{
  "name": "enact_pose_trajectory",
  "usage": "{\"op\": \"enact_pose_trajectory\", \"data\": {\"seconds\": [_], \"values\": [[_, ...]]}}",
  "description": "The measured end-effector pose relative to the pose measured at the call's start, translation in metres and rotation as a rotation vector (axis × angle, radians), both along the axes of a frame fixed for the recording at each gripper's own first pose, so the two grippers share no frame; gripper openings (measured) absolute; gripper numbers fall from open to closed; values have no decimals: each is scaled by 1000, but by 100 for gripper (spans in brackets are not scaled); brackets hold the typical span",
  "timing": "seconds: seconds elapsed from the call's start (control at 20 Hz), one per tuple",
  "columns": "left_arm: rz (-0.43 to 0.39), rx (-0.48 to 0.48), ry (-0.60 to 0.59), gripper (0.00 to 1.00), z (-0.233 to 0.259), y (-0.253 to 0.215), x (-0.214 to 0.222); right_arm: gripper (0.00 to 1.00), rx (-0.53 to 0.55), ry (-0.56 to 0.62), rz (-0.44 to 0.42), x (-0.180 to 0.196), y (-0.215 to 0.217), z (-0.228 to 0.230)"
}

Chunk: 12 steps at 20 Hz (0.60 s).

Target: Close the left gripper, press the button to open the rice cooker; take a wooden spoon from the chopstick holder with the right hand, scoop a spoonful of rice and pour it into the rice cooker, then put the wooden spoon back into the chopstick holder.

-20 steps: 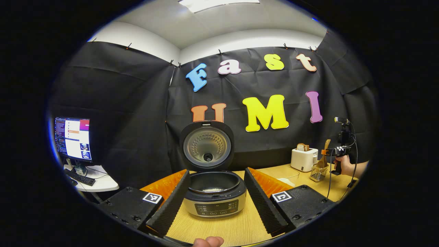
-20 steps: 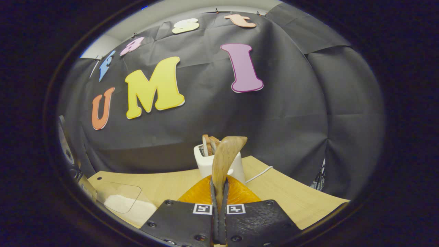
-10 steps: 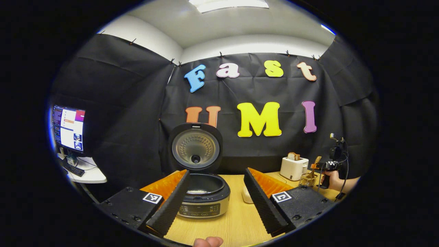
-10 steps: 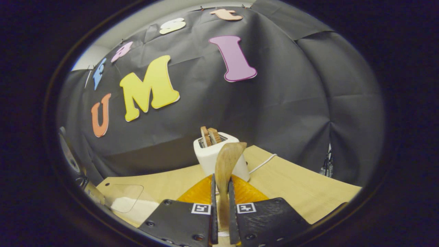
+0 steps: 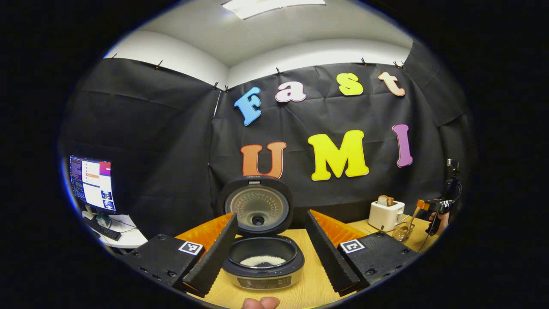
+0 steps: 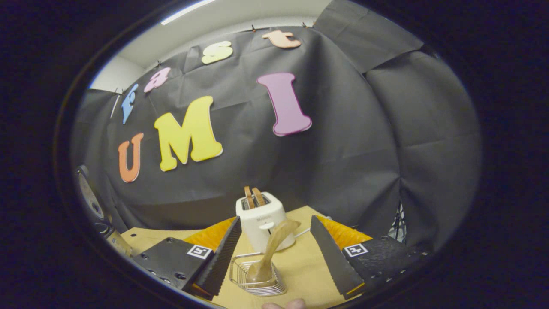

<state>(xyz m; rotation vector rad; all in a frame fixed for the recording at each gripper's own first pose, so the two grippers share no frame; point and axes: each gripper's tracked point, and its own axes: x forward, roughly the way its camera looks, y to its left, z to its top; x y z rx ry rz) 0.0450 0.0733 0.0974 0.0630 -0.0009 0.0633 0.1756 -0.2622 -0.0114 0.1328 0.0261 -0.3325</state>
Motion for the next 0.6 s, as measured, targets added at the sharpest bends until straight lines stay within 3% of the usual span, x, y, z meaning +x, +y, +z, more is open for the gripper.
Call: {"op": "enact_pose_trajectory", "data": {"seconds": [0.1,0.3,0.35,0.45,0.5,0.6], "values": [[-33,-16,25,100,22,-6,25,95,-58,-48,9,-17,5,24],[-7,38,103,100,59,8,77,91,-144,-105,59,-48,25,51],[8,44,119,100,66,12,91,95,-146,-109,74,-56,29,51],[37,46,156,100,77,18,123,91,-161,-96,108,-69,38,44],[40,37,187,99,76,19,137,95,-181,-88,114,-77,39,40],[66,47,253,99,75,27,165,95,-219,-90,118,-95,41,38]]}}
